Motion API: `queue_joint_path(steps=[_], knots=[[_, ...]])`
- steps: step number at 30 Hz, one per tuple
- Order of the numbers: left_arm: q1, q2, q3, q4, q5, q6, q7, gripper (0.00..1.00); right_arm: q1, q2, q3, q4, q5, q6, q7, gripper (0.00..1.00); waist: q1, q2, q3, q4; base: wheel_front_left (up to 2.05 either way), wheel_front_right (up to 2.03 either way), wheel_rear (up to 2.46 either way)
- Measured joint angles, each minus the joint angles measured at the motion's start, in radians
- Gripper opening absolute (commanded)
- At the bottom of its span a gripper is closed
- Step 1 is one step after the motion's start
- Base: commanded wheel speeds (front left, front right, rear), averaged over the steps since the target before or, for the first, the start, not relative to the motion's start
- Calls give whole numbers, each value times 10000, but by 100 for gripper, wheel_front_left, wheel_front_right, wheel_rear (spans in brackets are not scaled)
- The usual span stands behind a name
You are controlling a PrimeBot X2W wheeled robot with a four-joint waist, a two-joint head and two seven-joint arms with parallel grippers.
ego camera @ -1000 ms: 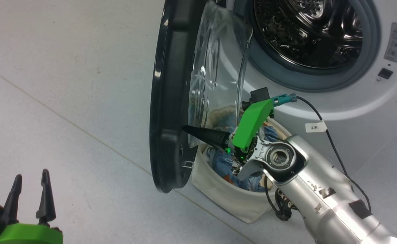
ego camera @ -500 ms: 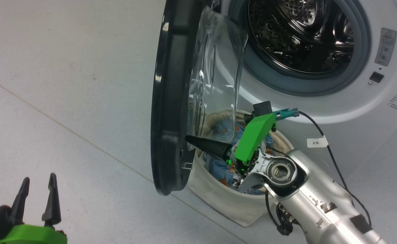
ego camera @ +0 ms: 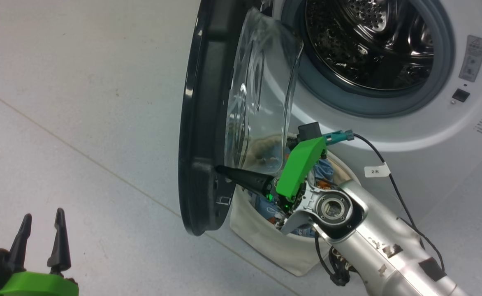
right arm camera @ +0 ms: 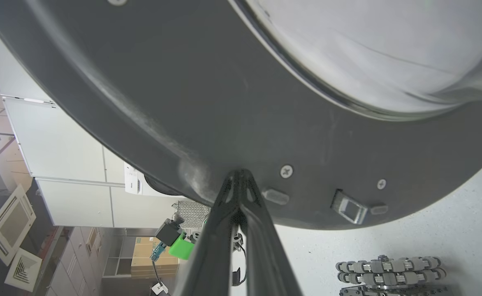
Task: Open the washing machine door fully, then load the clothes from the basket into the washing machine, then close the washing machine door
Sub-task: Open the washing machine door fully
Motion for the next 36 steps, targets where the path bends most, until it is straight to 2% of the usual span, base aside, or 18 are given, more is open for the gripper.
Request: queue_joint_path(steps=[6, 8, 9, 10, 12, 14, 16, 17, 18, 19, 27, 30, 32, 36], knots=[[0, 46, -94, 35, 0, -4, 0, 100, 104, -52, -192, -374, -270, 0, -612, 0, 0, 0, -200, -119, 0, 0, 0], [0, 75, -148, 63, 0, -6, 10, 100, 280, -205, -274, -585, -481, 0, -926, 21, -1, 0, -258, -171, 0, 0, 0], [-1, 98, -186, 94, 0, -12, 17, 100, 407, -320, -324, -658, -593, 0, -1110, 27, 0, 0, -284, -198, 0, 0, 0], [-2, 127, -228, 121, 0, -15, 21, 100, 556, -449, -351, -731, -690, 0, -1231, 38, 0, 0, -306, -223, 0, 0, 0], [-2, 169, -238, 165, -2, -15, 29, 100, 853, -660, -355, -832, -903, 0, -1438, 46, -1, 0, -310, -320, 0, 0, 0], [-6, 203, -238, 184, -8, -17, 29, 100, 1059, -782, -349, -963, -986, 0, -1542, 36, 0, 0, -251, -454, 0, 0, 0], [-9, 203, -244, 192, -77, -17, 29, 100, 1097, -913, -349, -1060, -1087, 0, -1662, 35, 0, 0, -161, -577, 0, 0, 0], [-13, 201, -245, 190, -92, -17, 29, 100, 1095, -993, -370, -1143, -1183, 0, -1793, 42, 0, 0, -107, -631, 0, 0, 0], [-15, 199, -251, 190, -92, -17, 29, 100, 1095, -1085, -378, -1233, -1312, 0, -1942, 63, 0, 0, -54, -678, 0, 0, 0], [-19, 194, -261, 190, -92, -15, 29, 100, 1095, -1204, -376, -1310, -1563, 0, -2176, 100, 0, 0, -4, -721, 0, 0, 0], [-73, 173, -290, 201, -176, -13, 17, 100, 2056, -2033, -993, -1906, -3072, 0, -5001, 100, 0, 0, 116, -1037, 0, 0, 0], [-71, 173, -267, 203, -178, -2, 15, 100, 2445, -2665, -922, -1716, -5058, 0, -6518, 100, 0, 0, 39, -1135, 0, 0, 0], [-70, 174, -261, 201, -178, 0, 15, 100, 2596, -2924, -980, -1354, -6502, 0, -7058, 100, 0, 0, -37, -1199, 0, 0, 0], [-40, 176, -240, 190, -178, 40, 13, 100, 3222, -2615, -1816, -1072, -8947, 2, -7271, 100, 0, 0, -128, -1316, 0, 0, 0]])
